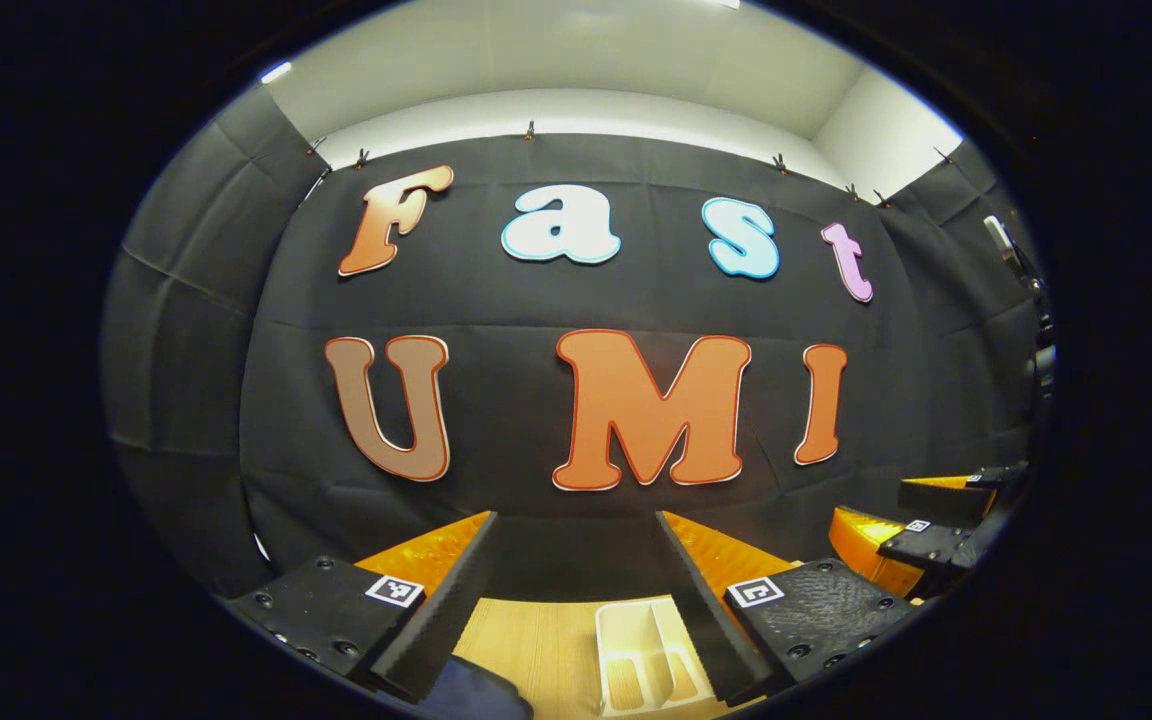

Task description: Open the schoolbag, grab two books from the bookshelf and put them into the schoolbag.

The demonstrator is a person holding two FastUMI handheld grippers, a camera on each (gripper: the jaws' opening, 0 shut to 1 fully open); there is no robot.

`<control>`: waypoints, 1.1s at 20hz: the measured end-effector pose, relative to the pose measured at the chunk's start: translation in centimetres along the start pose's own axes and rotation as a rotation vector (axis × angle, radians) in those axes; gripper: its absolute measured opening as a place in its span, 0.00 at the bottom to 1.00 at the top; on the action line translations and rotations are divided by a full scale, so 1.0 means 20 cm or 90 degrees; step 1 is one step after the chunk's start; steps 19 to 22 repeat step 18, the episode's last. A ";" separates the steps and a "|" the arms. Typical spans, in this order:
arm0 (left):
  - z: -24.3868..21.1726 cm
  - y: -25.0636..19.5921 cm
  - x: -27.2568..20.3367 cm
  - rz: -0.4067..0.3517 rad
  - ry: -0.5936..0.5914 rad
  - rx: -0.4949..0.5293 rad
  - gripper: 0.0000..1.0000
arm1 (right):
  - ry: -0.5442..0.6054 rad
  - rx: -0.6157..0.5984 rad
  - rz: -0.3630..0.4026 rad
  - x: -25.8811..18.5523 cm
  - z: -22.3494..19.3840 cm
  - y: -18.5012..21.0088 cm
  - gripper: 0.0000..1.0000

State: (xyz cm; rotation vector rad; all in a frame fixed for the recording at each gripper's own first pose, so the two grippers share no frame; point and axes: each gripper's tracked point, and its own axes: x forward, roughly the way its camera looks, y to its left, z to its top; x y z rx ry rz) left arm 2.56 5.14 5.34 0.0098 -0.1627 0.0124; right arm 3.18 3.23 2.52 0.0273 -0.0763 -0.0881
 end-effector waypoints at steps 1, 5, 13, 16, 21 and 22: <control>-0.01 0.01 0.00 0.001 0.000 0.002 0.94 | 0.005 -0.001 0.002 0.00 -0.01 0.01 0.94; -0.03 -0.01 -0.01 -0.004 0.009 -0.006 0.94 | 0.020 0.005 -0.002 0.00 -0.05 0.00 0.94; -0.07 0.01 -0.02 0.003 0.017 0.010 0.94 | 0.024 -0.009 0.011 -0.02 -0.08 0.05 0.94; -0.05 0.02 -0.03 0.008 0.008 0.003 0.94 | 0.012 -0.019 0.015 -0.03 -0.08 0.06 0.94; -0.04 0.03 -0.04 0.012 0.004 0.008 0.94 | 0.006 -0.033 0.023 -0.04 -0.07 0.07 0.94; -0.04 0.03 -0.04 0.012 0.004 0.008 0.94 | 0.006 -0.033 0.023 -0.04 -0.07 0.07 0.94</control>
